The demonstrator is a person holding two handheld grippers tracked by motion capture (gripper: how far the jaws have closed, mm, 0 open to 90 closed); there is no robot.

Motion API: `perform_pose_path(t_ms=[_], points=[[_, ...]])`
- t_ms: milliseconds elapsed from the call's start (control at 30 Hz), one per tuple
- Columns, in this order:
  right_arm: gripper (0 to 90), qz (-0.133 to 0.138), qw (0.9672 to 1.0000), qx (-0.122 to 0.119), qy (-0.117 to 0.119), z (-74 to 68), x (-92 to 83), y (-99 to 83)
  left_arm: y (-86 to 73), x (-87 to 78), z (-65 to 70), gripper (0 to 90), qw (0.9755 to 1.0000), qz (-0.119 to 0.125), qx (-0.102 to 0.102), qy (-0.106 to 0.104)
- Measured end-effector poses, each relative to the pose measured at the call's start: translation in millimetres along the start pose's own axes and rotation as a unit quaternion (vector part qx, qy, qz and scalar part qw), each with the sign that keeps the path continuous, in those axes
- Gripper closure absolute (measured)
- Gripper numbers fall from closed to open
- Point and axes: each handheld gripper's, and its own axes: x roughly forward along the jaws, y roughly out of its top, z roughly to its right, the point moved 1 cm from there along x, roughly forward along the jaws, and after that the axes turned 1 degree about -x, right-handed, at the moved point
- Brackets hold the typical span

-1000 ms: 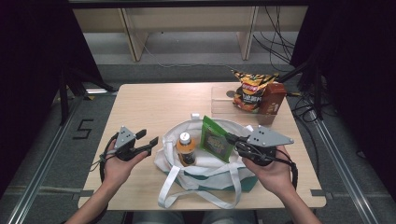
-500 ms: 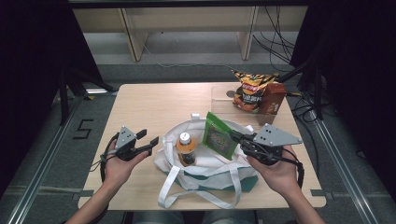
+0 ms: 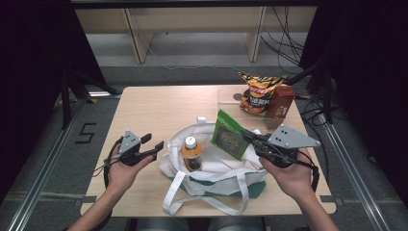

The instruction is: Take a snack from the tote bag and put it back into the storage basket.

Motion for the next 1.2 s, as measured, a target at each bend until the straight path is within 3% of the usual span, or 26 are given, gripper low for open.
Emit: perform_pose_path(t_ms=[33, 133, 167, 200, 300, 333, 367, 400, 533, 600, 667, 700, 767, 1000, 1200], points=[[90.0, 0.006, 0.9999, -0.011, -0.004, 1.9, 0.3, 0.6, 0.2, 0.1, -0.2, 40.2, 1.0, -0.001, 0.001, 0.0], [90.0, 0.001, 1.0, 0.001, 0.001, 0.5, -1.8, 2.1, 0.2, -0.2, -0.3, 40.2, 1.0, 0.0, -0.003, 0.001], [90.0, 0.006, 1.0, -0.007, 0.0, 1.6, -2.2, 3.2, 0.2, 0.6, -1.2, 40.2, 1.0, 0.005, 0.0, -0.003], [90.0, 0.002, 0.9999, 0.011, 0.001, -0.8, -3.5, 3.5, 0.1, 0.5, -1.2, 40.2, 1.0, 0.004, -0.001, -0.002], [90.0, 0.017, 0.9998, -0.011, -0.008, 3.4, -5.1, 6.3, 0.1, 0.5, -1.2, 40.2, 1.0, 0.004, -0.001, -0.002], [90.0, 0.008, 0.9999, 0.006, -0.002, 2.0, -7.0, 6.4, 0.0, 0.5, -1.1, 40.2, 1.0, 0.004, -0.001, -0.003], [90.0, 0.013, 0.9998, -0.014, -0.005, 4.5, -7.2, 7.2, 0.0, 0.3, -1.0, 40.2, 1.0, 0.003, -0.001, -0.001], [90.0, 0.014, 0.9998, -0.006, -0.009, 4.2, -8.3, 7.3, -0.1, -0.6, -0.4, 40.2, 1.0, -0.001, -0.004, 0.002], [90.0, 0.022, 0.9994, -0.017, -0.021, 6.9, -10.4, 8.2, 0.0, -0.1, -0.4, 40.2, 1.0, 0.0, -0.002, 0.001], [90.0, 0.014, 0.9998, -0.007, -0.008, 6.0, -12.1, 8.3, -0.1, 0.6, 0.0, 40.2, 1.0, 0.0, 0.0, 0.0], [90.0, 0.018, 0.9997, 0.007, -0.015, 5.4, -13.1, 8.6, -0.2, 0.7, 0.5, 40.2, 1.0, 0.0, -0.001, 0.001], [90.0, 0.026, 0.9994, -0.015, -0.019, 8.4, -12.9, 9.7, 0.0, 1.4, 0.0, 40.2, 1.0, 0.004, 0.003, -0.001], [90.0, 0.031, 0.999, -0.022, -0.023, 9.8, -14.1, 10.9, 0.1, 1.3, 0.0, 40.2, 1.0, 0.003, 0.003, 0.0], [90.0, 0.036, 0.9987, -0.008, -0.036, 11.4, -18.4, 13.9, 0.0, 0.7, 0.0, 40.2, 1.0, 0.0, 0.0, 0.0], [90.0, 0.047, 0.9979, -0.02, -0.04, 14.7, -20.6, 18.2, 0.0, 0.6, -0.2, 40.2, 1.0, 0.0, 0.0, 0.0]])
